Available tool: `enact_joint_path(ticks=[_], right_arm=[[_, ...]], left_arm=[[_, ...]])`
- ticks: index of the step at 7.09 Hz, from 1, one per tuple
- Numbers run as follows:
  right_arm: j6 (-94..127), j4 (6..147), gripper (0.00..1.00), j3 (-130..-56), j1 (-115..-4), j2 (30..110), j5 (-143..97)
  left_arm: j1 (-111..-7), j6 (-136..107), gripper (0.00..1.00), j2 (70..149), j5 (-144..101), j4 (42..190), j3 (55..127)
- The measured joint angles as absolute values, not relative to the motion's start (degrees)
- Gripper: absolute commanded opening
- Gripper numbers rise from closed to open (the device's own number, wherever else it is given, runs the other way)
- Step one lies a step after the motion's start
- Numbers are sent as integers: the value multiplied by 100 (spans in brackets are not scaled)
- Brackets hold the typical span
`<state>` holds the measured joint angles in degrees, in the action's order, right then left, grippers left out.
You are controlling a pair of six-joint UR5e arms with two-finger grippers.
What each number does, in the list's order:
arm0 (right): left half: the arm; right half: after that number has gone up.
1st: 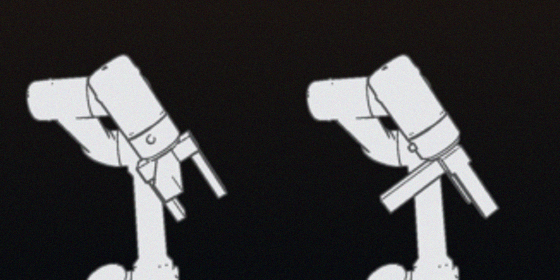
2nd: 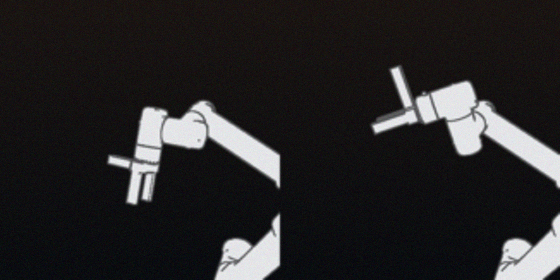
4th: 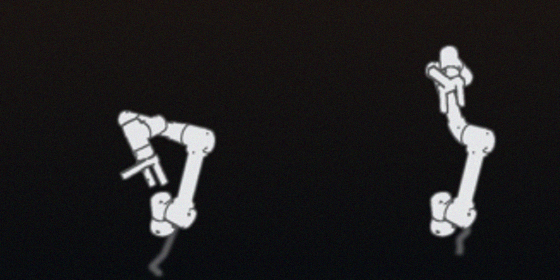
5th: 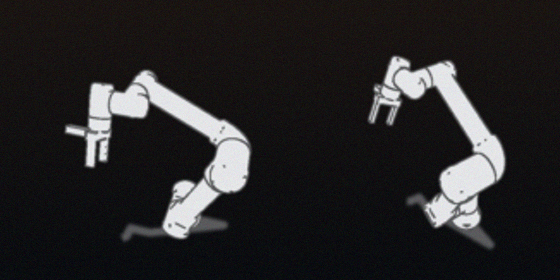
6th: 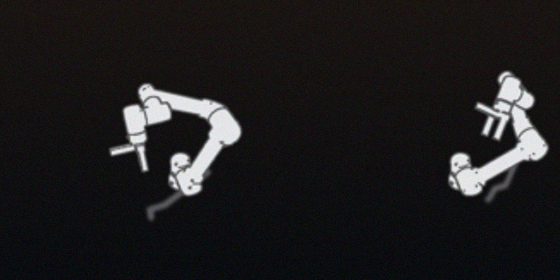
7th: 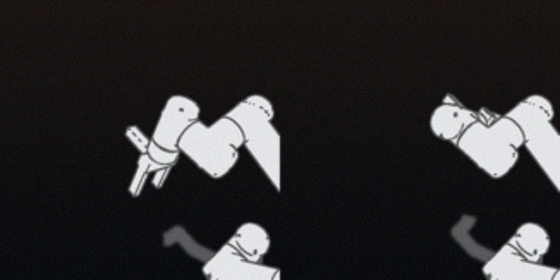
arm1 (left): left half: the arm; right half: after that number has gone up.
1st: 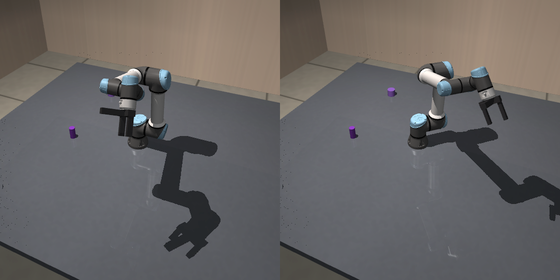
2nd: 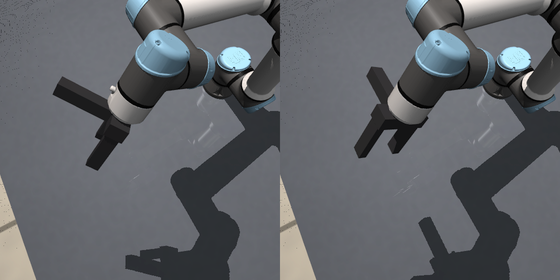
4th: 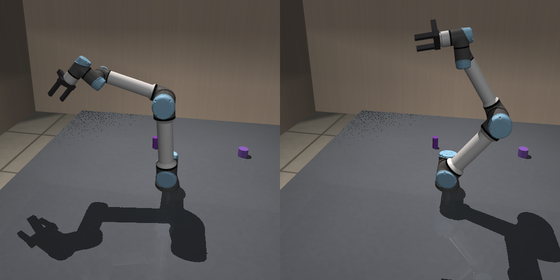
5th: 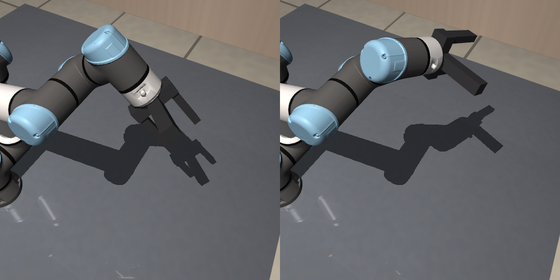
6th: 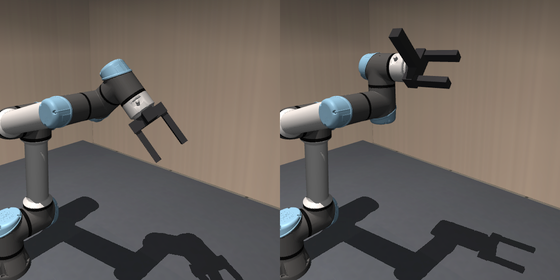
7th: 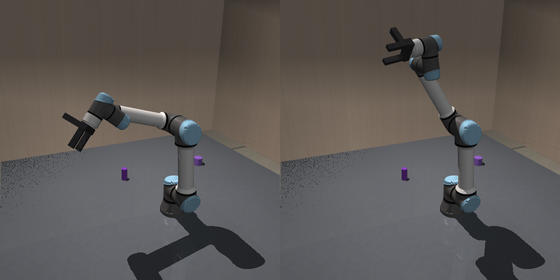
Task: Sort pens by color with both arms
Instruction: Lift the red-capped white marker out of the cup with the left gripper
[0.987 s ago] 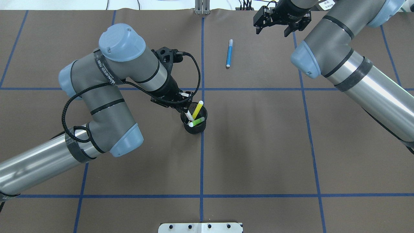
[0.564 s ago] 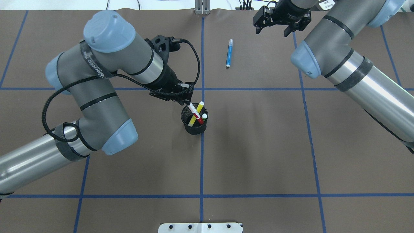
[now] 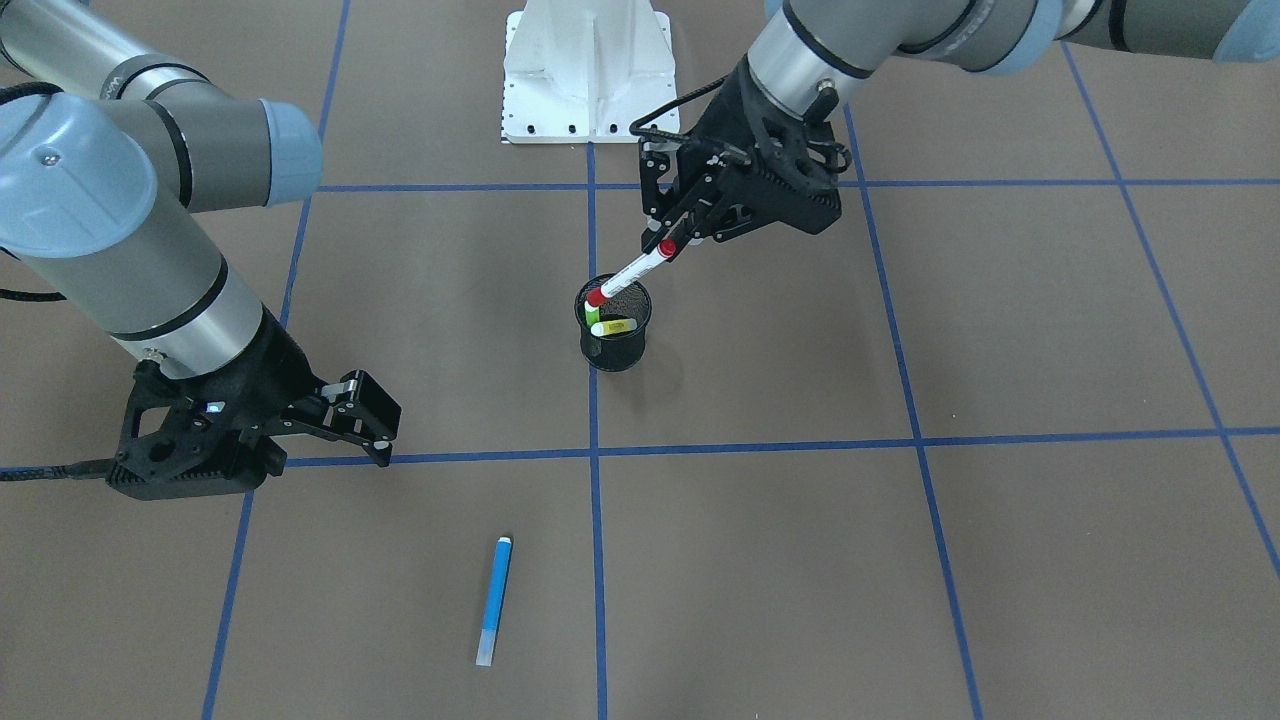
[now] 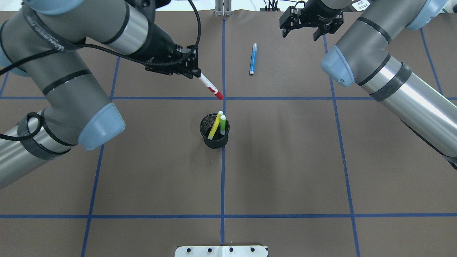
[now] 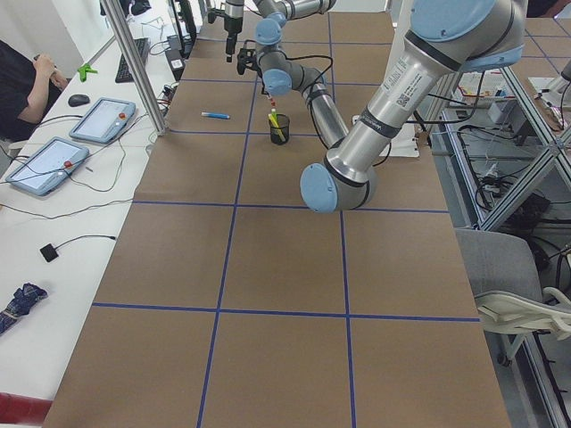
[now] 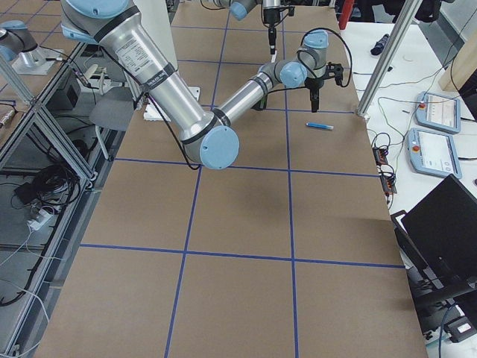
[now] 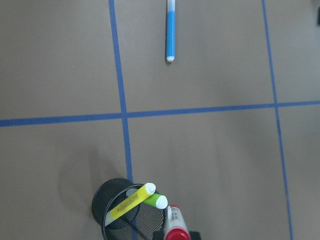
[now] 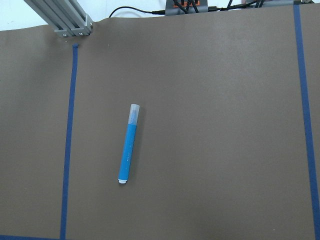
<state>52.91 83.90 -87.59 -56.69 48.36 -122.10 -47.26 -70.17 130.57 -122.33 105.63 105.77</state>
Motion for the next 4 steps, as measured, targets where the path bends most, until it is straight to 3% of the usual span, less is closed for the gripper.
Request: enact_joint_path(ticks=[2,4], right_arm=[[5291,8374,100,-8861,-5667,4894,-12210],[5291,8353,100,-9011,-5661,5022,-12208]], left_arm=[[-4799,-7096,0,13056,-10703,11193,10557],[-4242,-7107,0,13071,-8652,12159,9950]])
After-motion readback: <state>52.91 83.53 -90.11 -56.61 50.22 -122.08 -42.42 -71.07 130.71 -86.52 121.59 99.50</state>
